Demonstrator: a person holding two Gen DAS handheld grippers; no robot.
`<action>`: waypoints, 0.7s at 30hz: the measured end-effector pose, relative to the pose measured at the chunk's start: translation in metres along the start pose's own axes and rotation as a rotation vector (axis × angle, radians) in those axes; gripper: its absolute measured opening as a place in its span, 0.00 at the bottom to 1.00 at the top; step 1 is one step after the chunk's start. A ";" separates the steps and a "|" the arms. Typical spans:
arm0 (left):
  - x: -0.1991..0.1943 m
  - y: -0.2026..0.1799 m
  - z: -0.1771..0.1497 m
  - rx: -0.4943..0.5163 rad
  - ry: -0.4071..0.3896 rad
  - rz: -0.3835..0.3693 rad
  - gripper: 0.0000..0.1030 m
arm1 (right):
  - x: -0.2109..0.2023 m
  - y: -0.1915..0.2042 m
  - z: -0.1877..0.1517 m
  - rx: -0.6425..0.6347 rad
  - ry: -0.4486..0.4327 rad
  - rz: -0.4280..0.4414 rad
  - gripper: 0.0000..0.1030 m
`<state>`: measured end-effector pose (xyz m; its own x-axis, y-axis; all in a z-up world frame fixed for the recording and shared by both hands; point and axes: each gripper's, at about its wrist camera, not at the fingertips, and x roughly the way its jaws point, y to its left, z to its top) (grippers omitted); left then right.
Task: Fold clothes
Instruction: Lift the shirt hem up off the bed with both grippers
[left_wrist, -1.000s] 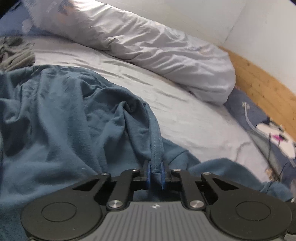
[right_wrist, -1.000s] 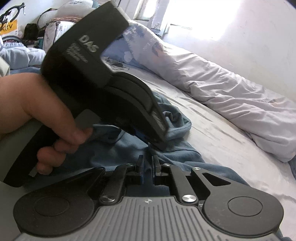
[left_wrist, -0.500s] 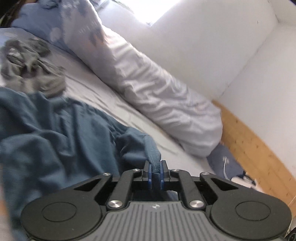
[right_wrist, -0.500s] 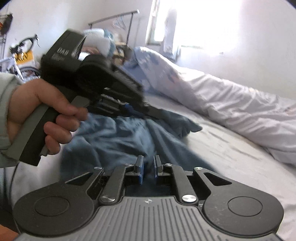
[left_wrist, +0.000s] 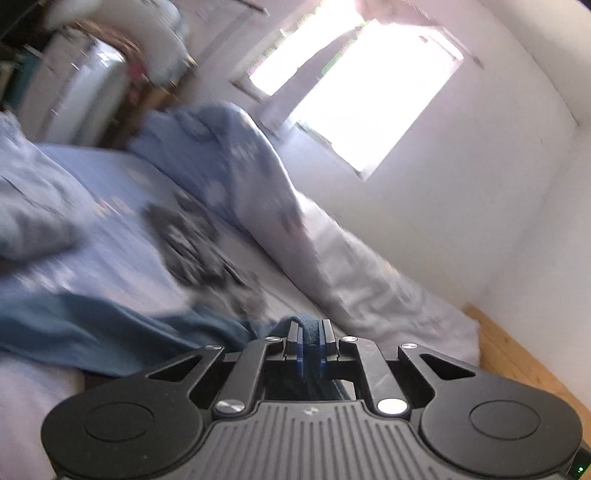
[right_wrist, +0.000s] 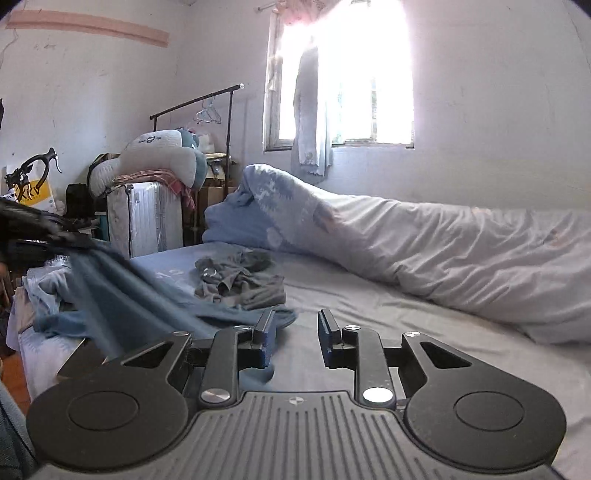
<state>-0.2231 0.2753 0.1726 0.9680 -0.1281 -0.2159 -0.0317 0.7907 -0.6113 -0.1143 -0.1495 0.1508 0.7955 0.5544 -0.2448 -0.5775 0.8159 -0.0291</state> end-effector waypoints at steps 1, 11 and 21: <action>-0.008 0.007 0.007 -0.008 -0.028 0.024 0.05 | 0.008 0.003 0.006 -0.015 0.004 0.013 0.29; -0.071 0.099 0.071 -0.115 -0.276 0.309 0.05 | 0.121 0.076 0.041 -0.410 0.087 0.150 0.35; -0.095 0.168 0.084 -0.172 -0.343 0.505 0.05 | 0.248 0.160 0.016 -0.734 0.175 0.252 0.35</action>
<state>-0.3000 0.4709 0.1542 0.8472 0.4569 -0.2709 -0.5171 0.5923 -0.6179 -0.0069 0.1213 0.1013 0.6197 0.6240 -0.4761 -0.7581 0.3188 -0.5689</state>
